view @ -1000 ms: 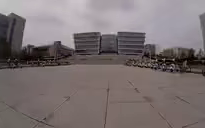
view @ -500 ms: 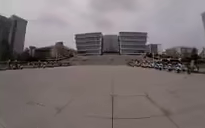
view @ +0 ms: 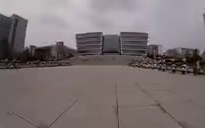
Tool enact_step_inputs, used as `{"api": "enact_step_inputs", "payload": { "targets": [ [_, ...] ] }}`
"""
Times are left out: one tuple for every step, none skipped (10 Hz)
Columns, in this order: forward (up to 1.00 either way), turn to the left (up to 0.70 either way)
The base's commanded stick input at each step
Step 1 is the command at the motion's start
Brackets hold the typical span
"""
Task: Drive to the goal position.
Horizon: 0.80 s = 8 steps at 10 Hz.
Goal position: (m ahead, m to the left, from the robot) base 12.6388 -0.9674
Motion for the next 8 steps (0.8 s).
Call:
{"api": "enact_step_inputs", "payload": {
  "targets": [
    [1.0, 0.0],
    [1.0, 0.0],
    [1.0, 0.0],
    [1.0, 0.0],
    [1.0, 0.0],
    [1.0, 0.0],
    [1.0, 0.0],
    [1.0, 0.0]
  ]
}}
